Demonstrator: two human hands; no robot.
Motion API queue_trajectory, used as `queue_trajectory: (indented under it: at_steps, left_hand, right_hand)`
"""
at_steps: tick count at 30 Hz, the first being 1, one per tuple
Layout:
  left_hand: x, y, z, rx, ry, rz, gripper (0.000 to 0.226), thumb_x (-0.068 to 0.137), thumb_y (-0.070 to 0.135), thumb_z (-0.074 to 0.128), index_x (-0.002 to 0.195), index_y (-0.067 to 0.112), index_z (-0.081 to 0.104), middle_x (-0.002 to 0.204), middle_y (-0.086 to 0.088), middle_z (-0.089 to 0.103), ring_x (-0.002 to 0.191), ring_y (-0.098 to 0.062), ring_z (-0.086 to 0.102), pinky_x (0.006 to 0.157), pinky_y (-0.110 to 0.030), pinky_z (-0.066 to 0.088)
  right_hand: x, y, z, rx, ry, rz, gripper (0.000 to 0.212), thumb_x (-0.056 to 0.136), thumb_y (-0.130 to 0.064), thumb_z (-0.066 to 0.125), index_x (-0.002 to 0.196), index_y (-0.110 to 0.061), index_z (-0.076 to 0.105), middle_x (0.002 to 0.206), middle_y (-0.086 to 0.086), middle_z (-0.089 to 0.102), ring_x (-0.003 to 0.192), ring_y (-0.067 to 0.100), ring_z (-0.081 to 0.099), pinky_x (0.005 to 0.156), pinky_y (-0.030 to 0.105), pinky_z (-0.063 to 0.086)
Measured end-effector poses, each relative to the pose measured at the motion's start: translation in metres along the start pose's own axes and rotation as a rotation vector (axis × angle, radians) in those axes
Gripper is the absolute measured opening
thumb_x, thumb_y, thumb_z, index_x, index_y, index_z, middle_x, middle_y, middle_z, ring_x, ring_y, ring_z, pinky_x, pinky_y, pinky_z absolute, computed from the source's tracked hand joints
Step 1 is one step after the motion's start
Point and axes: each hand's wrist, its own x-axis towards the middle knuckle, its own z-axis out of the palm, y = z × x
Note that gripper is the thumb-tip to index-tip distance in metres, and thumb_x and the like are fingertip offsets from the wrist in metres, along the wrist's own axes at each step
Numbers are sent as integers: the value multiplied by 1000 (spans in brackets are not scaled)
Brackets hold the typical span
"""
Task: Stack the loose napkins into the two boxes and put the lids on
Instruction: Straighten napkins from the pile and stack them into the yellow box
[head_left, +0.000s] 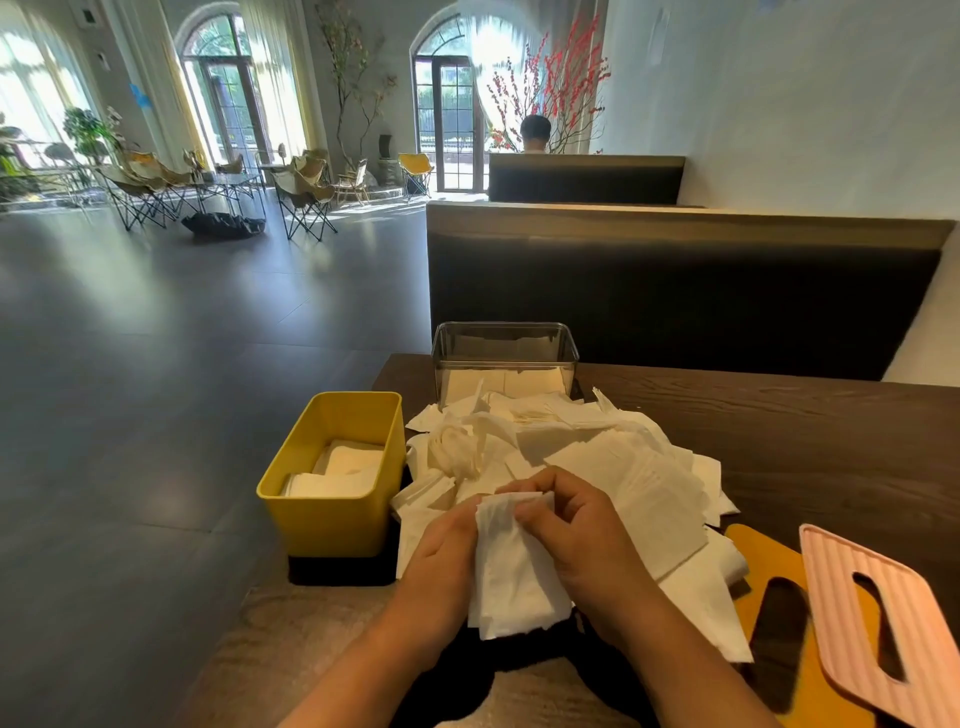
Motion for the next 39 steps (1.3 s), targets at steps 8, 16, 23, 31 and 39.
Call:
queue_trajectory:
  at_steps: [8, 16, 23, 31, 39]
  left_hand:
    - [2, -4, 1, -116, -50, 71, 42, 95, 39, 68, 128, 13, 68, 123, -15, 75, 115, -35, 72, 95, -46, 59]
    - [-6, 6, -4, -92, 44, 120, 32, 102, 19, 59, 134, 22, 61, 122, -6, 76, 111, -28, 74, 91, -44, 63]
    - [-16, 16, -13, -232, 124, 117, 44, 89, 28, 66, 131, 18, 64, 118, -13, 76, 105, -33, 75, 86, -49, 62]
    - [-34, 22, -30, -458, 75, -34, 39, 97, 26, 63, 135, 15, 67, 128, -21, 71, 120, -42, 67, 99, -57, 55]
    - [-47, 34, -42, -776, 27, -128, 45, 85, 15, 62, 128, 3, 67, 115, -24, 74, 100, -39, 72, 83, -49, 60]
  right_hand:
    - [3, 6, 4, -32, 139, -44, 28, 93, -16, 77, 104, -38, 66, 100, -7, 74, 92, 12, 72, 80, 28, 60]
    - [3, 3, 4, -18, 34, 20, 31, 96, -17, 74, 121, -32, 65, 110, -3, 76, 101, 20, 74, 93, 47, 62]
    - [1, -15, 16, -125, -15, -30, 4, 96, -27, 74, 96, -31, 75, 101, -2, 74, 95, 20, 72, 85, 39, 63]
    - [-9, -29, 36, -82, -33, -57, 19, 92, -59, 65, 102, -43, 70, 115, -19, 71, 109, 6, 67, 96, 36, 56]
    - [-25, -31, 31, -83, -186, 161, 25, 100, -30, 51, 119, -31, 67, 112, -6, 74, 107, 18, 71, 105, 48, 55]
